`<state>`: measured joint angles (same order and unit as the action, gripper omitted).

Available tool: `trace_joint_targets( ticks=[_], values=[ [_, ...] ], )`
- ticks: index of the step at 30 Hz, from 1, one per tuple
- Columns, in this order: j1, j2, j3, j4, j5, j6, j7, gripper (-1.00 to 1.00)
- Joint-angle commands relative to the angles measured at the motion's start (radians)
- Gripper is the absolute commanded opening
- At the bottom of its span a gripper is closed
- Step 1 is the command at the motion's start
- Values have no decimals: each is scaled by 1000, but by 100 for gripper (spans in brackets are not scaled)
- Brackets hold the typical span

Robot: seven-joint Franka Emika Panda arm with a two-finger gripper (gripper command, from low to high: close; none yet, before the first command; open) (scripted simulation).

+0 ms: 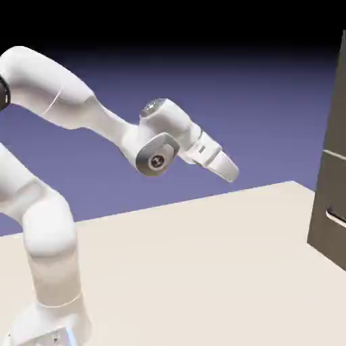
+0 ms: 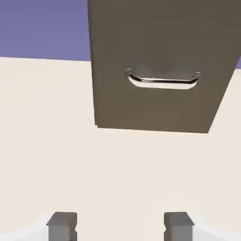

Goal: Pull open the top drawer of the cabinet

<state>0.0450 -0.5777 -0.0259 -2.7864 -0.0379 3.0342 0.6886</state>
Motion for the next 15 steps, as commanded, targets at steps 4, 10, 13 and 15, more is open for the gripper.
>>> trace_joint_targets(
  ticks=[4, 10, 13, 15],
  values=[
    [110, -26, -86, 78, -126, -9, -174, 0],
    [274, -64, -215, 196, -314, -23, -435, 0],
    [356, -83, -279, 254, -409, -30, -565, 0],
    [411, -96, -322, 294, -472, -35, -652, 0]
  ],
)
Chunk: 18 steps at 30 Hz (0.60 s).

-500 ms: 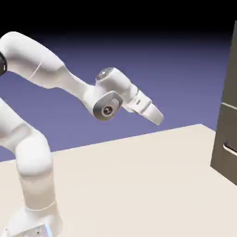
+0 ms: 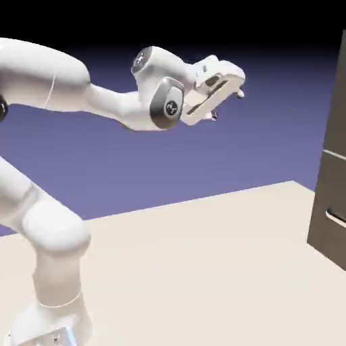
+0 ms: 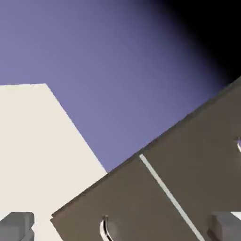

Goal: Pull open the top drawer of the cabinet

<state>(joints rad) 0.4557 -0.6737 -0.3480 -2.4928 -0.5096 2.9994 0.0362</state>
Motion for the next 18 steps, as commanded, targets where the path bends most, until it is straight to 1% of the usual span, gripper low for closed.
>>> trace_joint_targets(
  ticks=[1, 18],
  values=[
    [27, -6, -22, 20, -31, -2, -44, 0],
    [493, -115, -387, 352, -566, -42, -783, 0]
  ],
)
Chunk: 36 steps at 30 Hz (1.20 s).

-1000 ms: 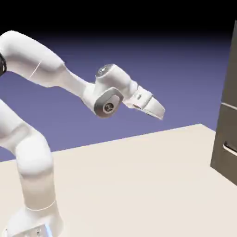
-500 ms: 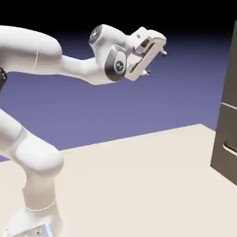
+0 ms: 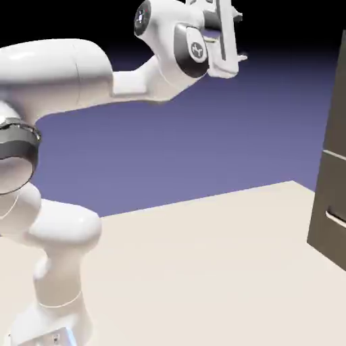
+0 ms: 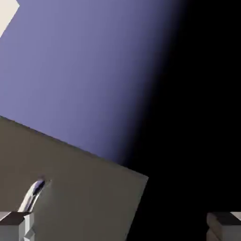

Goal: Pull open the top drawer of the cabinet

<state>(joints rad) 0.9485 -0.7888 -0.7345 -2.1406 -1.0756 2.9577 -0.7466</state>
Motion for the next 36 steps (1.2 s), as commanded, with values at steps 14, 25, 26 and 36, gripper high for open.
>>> trace_joint_targets(
  ticks=[14, 25, 26, 36],
  values=[
    [383, -90, -301, 274, -440, -32, -609, 0],
    [685, -160, -537, 489, -786, -58, -1087, 0],
    [712, -166, -558, 509, -818, -60, -1131, 0],
    [986, -230, -773, 705, -1132, -83, -1566, 0]
  ],
)
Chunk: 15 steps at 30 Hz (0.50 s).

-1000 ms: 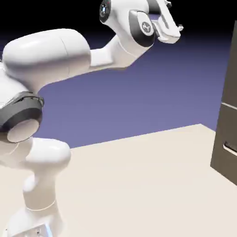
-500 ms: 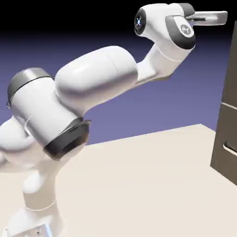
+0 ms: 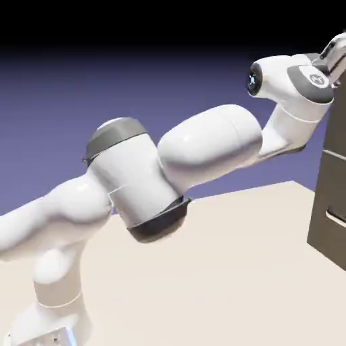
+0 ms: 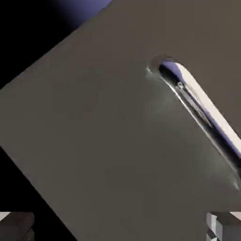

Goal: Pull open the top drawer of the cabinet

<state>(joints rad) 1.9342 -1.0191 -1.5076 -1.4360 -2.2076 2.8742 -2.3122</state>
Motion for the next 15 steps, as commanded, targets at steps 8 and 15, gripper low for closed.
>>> trace_joint_targets(
  ticks=[8, 15],
  values=[
    [173, -41, -136, 124, -199, -15, -275, 0],
    [366, -144, -159, 378, -55, 19, -533, 0]
  ],
)
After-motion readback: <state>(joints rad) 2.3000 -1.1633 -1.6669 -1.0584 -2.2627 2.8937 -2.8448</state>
